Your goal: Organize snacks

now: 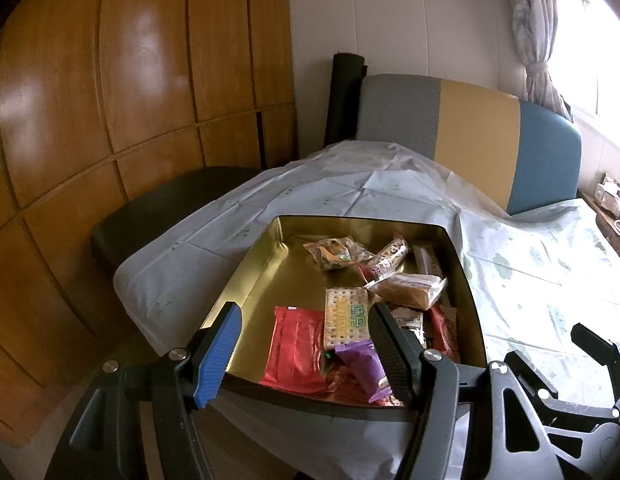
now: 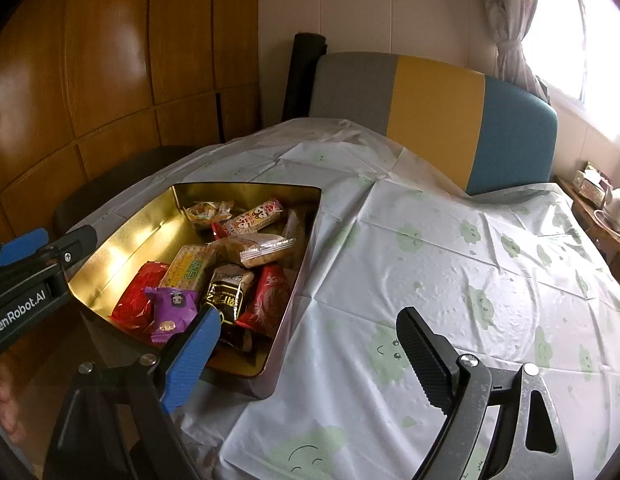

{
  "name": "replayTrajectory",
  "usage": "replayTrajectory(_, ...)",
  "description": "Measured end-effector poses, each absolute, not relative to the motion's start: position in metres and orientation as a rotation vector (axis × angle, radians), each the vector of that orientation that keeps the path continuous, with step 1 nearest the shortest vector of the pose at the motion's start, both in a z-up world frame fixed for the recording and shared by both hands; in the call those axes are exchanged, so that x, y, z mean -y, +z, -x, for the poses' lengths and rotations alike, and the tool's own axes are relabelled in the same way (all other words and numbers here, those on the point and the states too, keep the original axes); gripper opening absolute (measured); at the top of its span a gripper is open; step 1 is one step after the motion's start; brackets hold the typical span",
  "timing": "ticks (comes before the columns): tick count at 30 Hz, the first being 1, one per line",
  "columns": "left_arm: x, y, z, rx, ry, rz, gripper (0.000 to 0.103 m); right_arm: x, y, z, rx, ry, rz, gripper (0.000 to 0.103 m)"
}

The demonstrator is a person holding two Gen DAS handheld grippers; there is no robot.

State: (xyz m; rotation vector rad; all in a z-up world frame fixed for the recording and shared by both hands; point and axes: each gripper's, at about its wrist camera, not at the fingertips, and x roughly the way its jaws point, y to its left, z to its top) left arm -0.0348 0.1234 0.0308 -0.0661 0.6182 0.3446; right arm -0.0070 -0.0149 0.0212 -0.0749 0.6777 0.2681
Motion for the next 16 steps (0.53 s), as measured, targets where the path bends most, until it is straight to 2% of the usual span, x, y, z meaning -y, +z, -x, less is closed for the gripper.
replayTrajectory(6, -0.122, 0.030, 0.034, -0.621, 0.328, 0.067, 0.067, 0.015, 0.021, 0.007, -0.678, 0.269, 0.076, 0.091)
replayTrajectory(9, -0.123, 0.030, 0.035, -0.609, 0.329, 0.073, 0.057, 0.015, 0.020, 0.007, -0.680, 0.269, 0.074, 0.091)
replayTrajectory(16, -0.127, 0.027, 0.030, -0.639, 0.307, 0.092, 0.055, 0.025, 0.021, 0.003, -0.681, 0.260, 0.067, 0.091)
